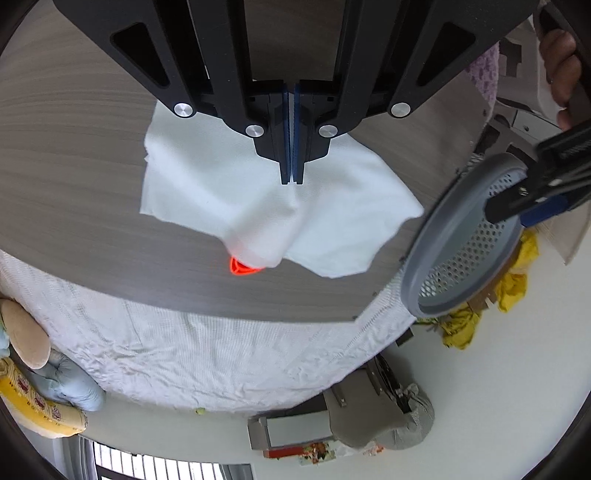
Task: Collect trash
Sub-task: 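Grasp the white cloth with the right gripper and lift it off the table, then grasp the orange toy scoop with the left gripper while the right gripper holds the cloth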
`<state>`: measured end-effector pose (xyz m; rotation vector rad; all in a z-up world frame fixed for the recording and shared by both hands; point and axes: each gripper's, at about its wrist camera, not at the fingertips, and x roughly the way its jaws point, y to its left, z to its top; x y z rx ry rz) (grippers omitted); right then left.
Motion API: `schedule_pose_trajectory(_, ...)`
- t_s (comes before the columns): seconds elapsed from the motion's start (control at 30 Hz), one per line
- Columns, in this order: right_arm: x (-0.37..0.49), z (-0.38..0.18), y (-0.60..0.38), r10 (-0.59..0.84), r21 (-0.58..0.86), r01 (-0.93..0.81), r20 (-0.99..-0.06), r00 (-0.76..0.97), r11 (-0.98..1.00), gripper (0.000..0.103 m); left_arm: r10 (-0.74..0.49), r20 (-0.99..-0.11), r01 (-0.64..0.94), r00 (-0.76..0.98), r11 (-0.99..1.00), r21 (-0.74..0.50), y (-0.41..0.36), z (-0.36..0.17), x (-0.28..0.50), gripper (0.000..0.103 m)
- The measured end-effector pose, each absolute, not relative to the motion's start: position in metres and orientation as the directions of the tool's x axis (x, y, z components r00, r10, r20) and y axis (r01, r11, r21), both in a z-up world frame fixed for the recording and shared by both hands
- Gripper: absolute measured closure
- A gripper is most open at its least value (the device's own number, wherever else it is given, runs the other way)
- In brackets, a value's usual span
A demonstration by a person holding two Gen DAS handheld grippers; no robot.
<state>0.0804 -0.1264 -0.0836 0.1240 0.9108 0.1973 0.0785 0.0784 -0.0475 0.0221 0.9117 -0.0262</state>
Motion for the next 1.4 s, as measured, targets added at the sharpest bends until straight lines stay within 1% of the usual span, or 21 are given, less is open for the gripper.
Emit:
schedule_pose_trajectory(0.17, 0.066, -0.064, -0.139, 0.233, 0.203, -0.12, -0.742, 0.629, 0.972, 0.101, -0.026, -0.792, 0.057, 0.61, 0.998, 0.01, 0.068, -0.047, 0.077, 0.016)
schedule_pose_trajectory(0.37, 0.046, -0.041, -0.173, 0.212, 0.233, -0.063, -0.698, 0.684, 0.97, 0.101, -0.045, -0.788, 0.088, 0.614, 0.996, 0.011, 0.053, -0.045, 0.074, 0.016)
schedule_pose_trajectory(0.5, 0.034, -0.024, -0.202, 0.151, 0.225, 0.003, -0.666, 0.731, 0.974, 0.101, -0.06, -0.786, 0.111, 0.615, 0.994, 0.01, 0.044, -0.043, 0.074, 0.016)
schedule_pose_trajectory(0.67, 0.027, -0.014, -0.244, 0.048, 0.201, 0.111, -0.649, 0.76, 0.973, 0.101, -0.074, -0.787, 0.138, 0.613, 0.99, 0.014, 0.031, -0.043, 0.073, 0.016)
schedule_pose_trajectory(0.77, 0.028, -0.015, -0.26, 0.011, 0.187, 0.146, -0.651, 0.759, 0.971, 0.101, -0.078, -0.788, 0.149, 0.611, 0.989, 0.018, 0.024, -0.043, 0.073, 0.016)
schedule_pose_trajectory(0.87, 0.032, -0.023, -0.265, 0.023, 0.19, 0.141, -0.669, 0.743, 0.972, 0.101, -0.082, -0.793, 0.159, 0.604, 0.987, 0.019, 0.018, -0.045, 0.075, 0.016)
schedule_pose_trajectory(1.1, 0.043, -0.076, -0.243, 0.086, 0.185, 0.095, -0.774, 0.628, 0.978, 0.101, -0.094, -0.8, 0.184, 0.593, 0.983, 0.021, 0.004, -0.048, 0.078, 0.016)
schedule_pose_trajectory(1.13, 0.042, -0.08, -0.242, 0.092, 0.186, 0.09, -0.781, 0.618, 0.978, 0.099, -0.095, -0.801, 0.186, 0.592, 0.982, 0.021, 0.003, -0.049, 0.079, 0.016)
schedule_pose_trajectory(1.17, 0.042, -0.083, -0.241, 0.095, 0.184, 0.085, -0.79, 0.606, 0.979, 0.087, -0.096, -0.802, 0.189, 0.589, 0.982, 0.021, 0.001, -0.05, 0.08, 0.016)
schedule_pose_trajectory(1.2, 0.041, -0.085, -0.24, 0.087, 0.173, 0.087, -0.795, 0.601, 0.981, 0.069, -0.098, -0.804, 0.191, 0.586, 0.981, 0.02, 0.0, -0.051, 0.081, 0.016)
schedule_pose_trajectory(1.27, 0.034, -0.083, -0.242, 0.065, 0.163, 0.102, -0.783, 0.618, 0.981, 0.043, -0.1, -0.807, 0.193, 0.581, 0.981, 0.018, -0.001, -0.054, 0.083, 0.016)
schedule_pose_trajectory(1.37, 0.028, -0.077, -0.25, 0.058, 0.17, 0.117, -0.771, 0.635, 0.978, 0.04, -0.102, -0.81, 0.195, 0.577, 0.981, 0.015, -0.003, -0.056, 0.085, 0.016)
schedule_pose_trajectory(1.4, 0.028, -0.077, -0.253, 0.053, 0.17, 0.125, -0.77, 0.636, 0.977, 0.036, -0.105, -0.812, 0.196, 0.574, 0.981, 0.012, -0.004, -0.058, 0.088, 0.016)
